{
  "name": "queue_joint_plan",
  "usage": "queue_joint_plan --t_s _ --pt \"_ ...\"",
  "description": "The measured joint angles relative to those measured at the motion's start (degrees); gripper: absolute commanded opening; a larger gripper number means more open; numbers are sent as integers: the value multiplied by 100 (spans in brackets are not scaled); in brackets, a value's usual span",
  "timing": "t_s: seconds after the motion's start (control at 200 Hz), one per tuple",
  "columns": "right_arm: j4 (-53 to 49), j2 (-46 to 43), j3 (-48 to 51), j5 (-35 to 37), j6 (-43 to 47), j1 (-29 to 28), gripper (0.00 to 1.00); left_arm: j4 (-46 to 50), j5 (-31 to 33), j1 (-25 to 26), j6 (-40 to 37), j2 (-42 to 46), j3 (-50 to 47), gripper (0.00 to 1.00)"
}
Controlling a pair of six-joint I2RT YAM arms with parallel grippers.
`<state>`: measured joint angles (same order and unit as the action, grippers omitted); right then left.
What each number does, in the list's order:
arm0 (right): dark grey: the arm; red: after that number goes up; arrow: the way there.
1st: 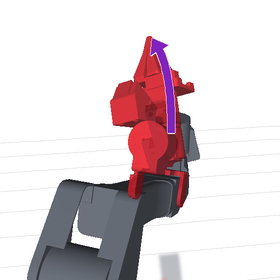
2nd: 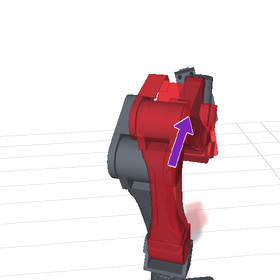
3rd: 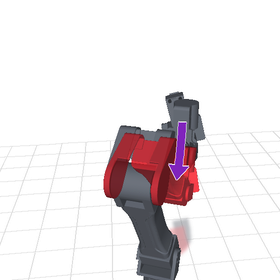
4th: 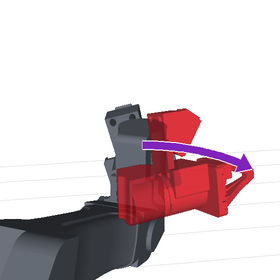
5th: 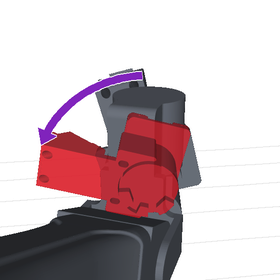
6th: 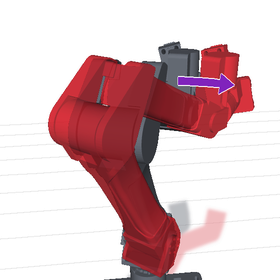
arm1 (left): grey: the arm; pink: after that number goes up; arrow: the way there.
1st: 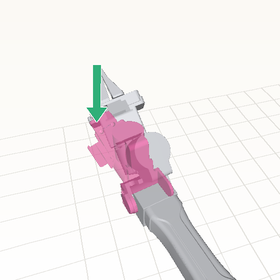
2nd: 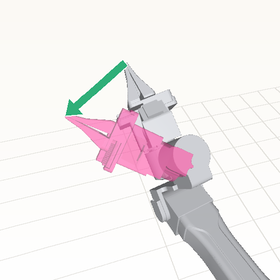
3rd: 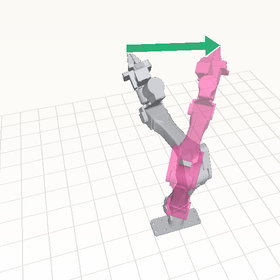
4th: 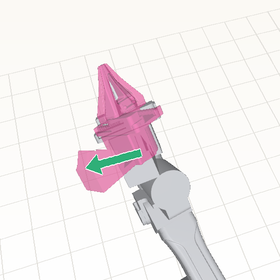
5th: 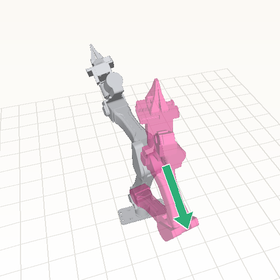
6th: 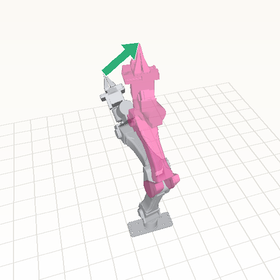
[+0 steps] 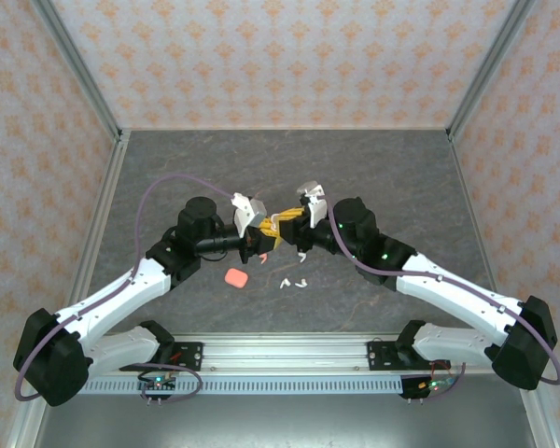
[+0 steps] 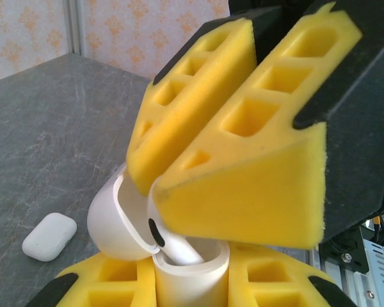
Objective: Insert the wireless bluetooth earbuds into the charging case
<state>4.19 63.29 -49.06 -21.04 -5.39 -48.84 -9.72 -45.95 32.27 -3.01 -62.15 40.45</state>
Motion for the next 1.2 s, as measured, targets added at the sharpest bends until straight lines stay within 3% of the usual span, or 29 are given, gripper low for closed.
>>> queue_joint_plan --t_s 0.275,0.47,0.576,0.726,0.961,1.201 --pt "-4 0 39 -157 -103 -4 28 -2 2 0 0 0 0 0" --pt "-52 -13 -2 -214 -262 -17 48 0 33 0 -4 0 0 0" --pt "-361 -52 -238 -127 -319 -26 53 -2 42 0 -7 15 0 0" --pt "-997 -223 -750 109 -396 96 53 -4 90 0 -66 122 -2 0" --pt "-1991 -426 -1001 350 -813 1069 53 2 232 0 -310 442 -35 0" --pt "-2575 474 -533 544 -1163 1327 51 184 323 0 -485 726 -68 0"
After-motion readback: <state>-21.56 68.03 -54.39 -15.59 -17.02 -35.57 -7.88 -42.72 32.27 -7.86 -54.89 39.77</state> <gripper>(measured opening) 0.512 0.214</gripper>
